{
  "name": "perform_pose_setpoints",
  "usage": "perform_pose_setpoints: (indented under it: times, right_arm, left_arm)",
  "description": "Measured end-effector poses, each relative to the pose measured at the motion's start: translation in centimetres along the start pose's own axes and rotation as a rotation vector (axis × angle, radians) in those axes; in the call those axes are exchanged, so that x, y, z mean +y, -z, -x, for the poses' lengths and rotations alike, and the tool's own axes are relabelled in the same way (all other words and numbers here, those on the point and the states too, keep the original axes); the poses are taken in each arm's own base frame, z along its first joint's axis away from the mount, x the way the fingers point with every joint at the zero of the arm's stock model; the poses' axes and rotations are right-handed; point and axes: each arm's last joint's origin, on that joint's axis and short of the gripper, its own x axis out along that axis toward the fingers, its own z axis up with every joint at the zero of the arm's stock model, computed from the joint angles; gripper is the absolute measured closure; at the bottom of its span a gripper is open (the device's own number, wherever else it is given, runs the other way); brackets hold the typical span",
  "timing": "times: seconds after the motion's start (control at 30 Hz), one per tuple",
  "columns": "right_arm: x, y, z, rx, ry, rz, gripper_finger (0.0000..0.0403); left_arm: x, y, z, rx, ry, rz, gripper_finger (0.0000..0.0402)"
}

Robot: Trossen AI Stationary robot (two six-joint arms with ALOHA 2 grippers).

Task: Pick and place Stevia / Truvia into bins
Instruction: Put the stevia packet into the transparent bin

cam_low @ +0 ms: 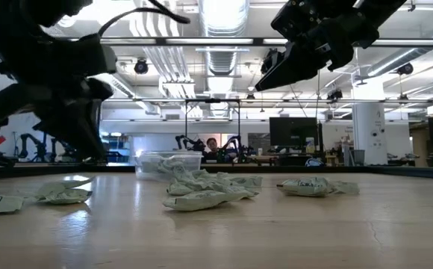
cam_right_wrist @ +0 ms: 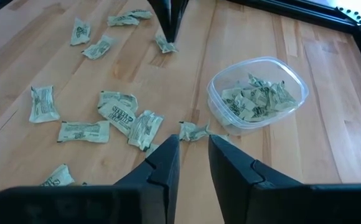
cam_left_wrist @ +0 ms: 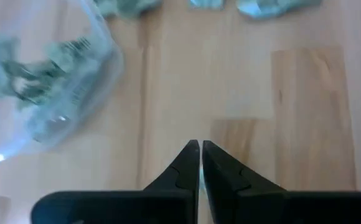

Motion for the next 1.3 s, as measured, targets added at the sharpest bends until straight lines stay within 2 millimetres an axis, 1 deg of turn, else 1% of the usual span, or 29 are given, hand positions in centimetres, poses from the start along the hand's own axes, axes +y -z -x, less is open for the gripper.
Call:
perform_pose_setpoints:
  times: [0.07,0.13,0.27,0.43,0.53,0.6,0.7,0.87,0.97,1.03,1.1,1.3]
  right_arm:
    - [0.0,0.0,0.0,0.001,0.0,0.0,0.0324]
    - [0.0,0.0,0.0,0.0,0.0,0.0,0.0323]
    - [0.0,0.0,0.0,0.0,0.0,0.0,0.0327]
    - [0.0,0.0,0.0,0.0,0.0,0.0,0.0335]
    - [0.0,0.0,0.0,0.0,0.0,0.0,0.0333]
    - [0.0,0.0,0.0,0.0,0.0,0.0,0.033]
    - [0.0,0.0,0.0,0.0,0.0,0.0,0.0326]
    - [0.0,0.0,0.0,-0.004,0.001,0.001,0.0324]
    - [0.0,0.0,0.0,-0.003,0.001,0.0,0.0328]
    - [0.0,0.0,0.0,-0.001,0.0,0.0,0.0332]
    - [0.0,0.0,0.0,-0.001,0.0,0.0,0.0334]
    - [0.0,0.0,0.0,-0.001,0.0,0.0,0.033]
  left_arm:
    - [-0.1,0.3,-0.2,0.018,0.021,0.0,0.0381]
    - [-0.1,0.6,-0.3,0.028,0.024,0.016,0.0355]
    - [-0.1,0.6,-0.3,0.026,0.024,0.023,0.0286]
    - [0.0,0.7,-0.4,0.03,0.019,0.095,0.0205]
    - [0.0,1.1,-0.5,0.049,0.037,0.119,0.0179]
    - [0.0,1.2,-0.8,0.062,0.035,0.119,0.0173]
    - [-0.1,1.3,-1.2,0.08,0.042,0.122,0.0172]
    - [0.2,1.1,-2.2,0.123,0.102,0.156,0.0172]
    - [0.4,1.1,-2.5,0.139,0.122,0.173,0.0186]
    - [0.5,1.0,-2.6,0.14,0.13,0.177,0.0208]
    - [0.5,1.0,-2.5,0.138,0.138,0.176,0.024]
    - [0.4,0.9,-2.5,0.124,0.15,0.115,0.0359]
